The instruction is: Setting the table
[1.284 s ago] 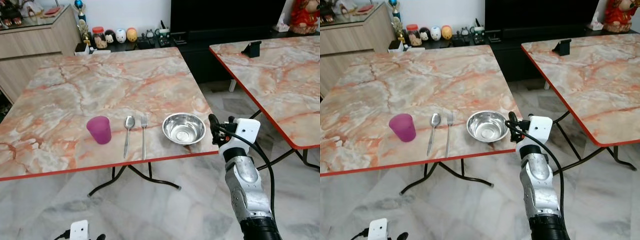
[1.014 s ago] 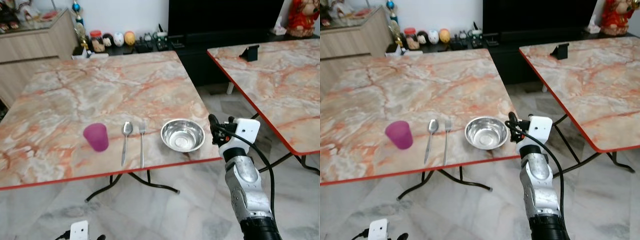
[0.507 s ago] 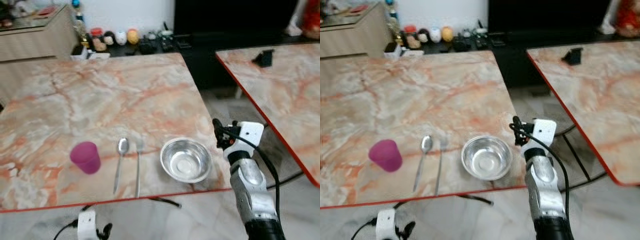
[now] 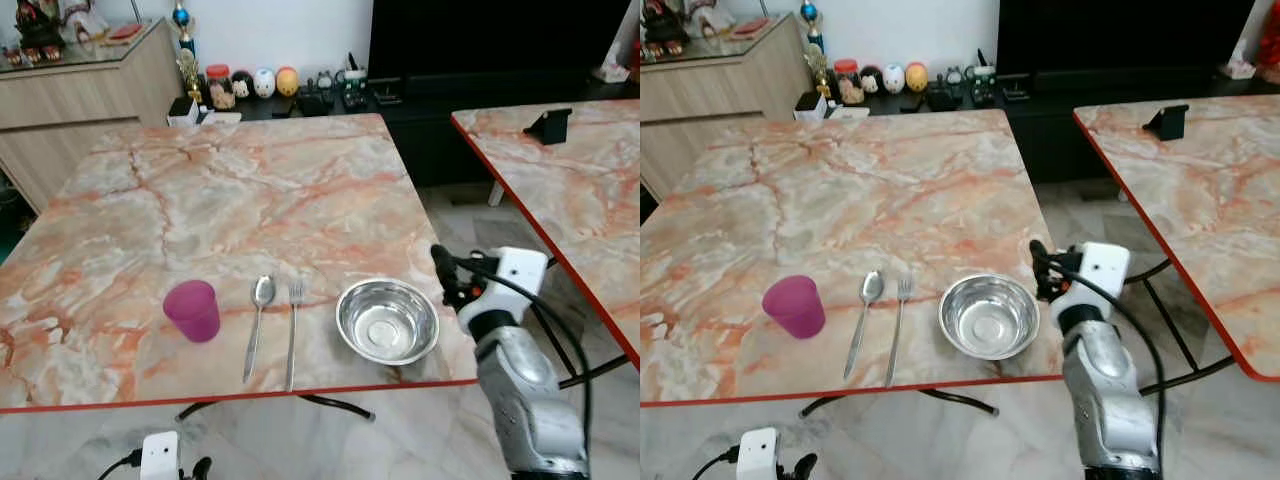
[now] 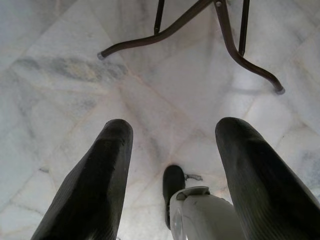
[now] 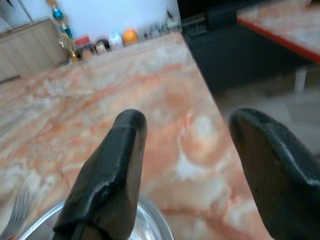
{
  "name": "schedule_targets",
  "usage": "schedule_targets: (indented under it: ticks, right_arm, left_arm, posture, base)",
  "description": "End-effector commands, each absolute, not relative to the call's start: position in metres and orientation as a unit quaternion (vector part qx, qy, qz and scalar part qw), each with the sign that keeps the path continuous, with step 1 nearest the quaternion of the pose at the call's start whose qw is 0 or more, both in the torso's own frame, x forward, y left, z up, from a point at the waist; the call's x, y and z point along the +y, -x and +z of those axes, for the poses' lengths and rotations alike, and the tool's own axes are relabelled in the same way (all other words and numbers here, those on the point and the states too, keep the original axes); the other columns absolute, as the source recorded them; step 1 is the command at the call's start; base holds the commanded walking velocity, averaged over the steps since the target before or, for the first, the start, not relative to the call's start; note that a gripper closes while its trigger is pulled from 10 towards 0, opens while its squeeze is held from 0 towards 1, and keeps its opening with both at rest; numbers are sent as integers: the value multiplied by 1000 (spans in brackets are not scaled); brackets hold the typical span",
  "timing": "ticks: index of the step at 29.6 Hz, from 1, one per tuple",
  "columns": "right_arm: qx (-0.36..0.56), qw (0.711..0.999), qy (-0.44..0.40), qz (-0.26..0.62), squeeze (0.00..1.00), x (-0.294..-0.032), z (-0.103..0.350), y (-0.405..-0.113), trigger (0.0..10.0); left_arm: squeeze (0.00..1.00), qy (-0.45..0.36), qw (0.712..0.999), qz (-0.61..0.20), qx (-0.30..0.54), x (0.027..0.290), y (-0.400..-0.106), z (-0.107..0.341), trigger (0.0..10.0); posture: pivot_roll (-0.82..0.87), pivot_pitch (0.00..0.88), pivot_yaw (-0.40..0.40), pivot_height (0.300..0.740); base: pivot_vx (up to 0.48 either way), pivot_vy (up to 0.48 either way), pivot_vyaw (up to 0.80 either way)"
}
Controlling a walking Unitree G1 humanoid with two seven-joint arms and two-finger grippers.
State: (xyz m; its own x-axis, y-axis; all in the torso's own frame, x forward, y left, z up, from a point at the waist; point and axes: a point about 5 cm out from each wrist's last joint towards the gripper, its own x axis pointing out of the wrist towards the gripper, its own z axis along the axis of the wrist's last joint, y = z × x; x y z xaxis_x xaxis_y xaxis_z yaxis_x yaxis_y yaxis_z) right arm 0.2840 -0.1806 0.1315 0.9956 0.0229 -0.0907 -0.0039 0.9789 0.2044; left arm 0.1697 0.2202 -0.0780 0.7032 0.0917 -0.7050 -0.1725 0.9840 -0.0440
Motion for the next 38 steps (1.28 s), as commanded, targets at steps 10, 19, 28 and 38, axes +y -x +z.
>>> schedule_targets:
  ticks: [10, 19, 28, 38]
  right_arm:
    - [134, 968, -208, 45, 0, -175, 120, -270, 10000]
    - [189, 957, -213, 51, 0, -175, 106, -265, 10000]
    - [213, 953, -208, 48, 0, -177, 99, -264, 10000]
    - [234, 947, -209, 62, 0, -169, 91, -269, 10000]
  left_arm:
    - [0, 50, 917, 70, 391, 215, -172, -80, 10000]
    - [0, 52, 911, 74, 401, 215, -169, -81, 10000]
    - [0, 49, 910, 73, 405, 218, -167, -82, 10000]
    - [0, 48, 907, 77, 412, 223, -159, -84, 10000]
  posture:
    - [-91, 0, 42, 740]
    - [-85, 0, 43, 740]
    - [-84, 0, 44, 740]
    - [-80, 0, 42, 740]
  base:
    - [0, 0, 0]
    - [0, 0, 0]
    - [0, 0, 0]
    - [0, 0, 0]
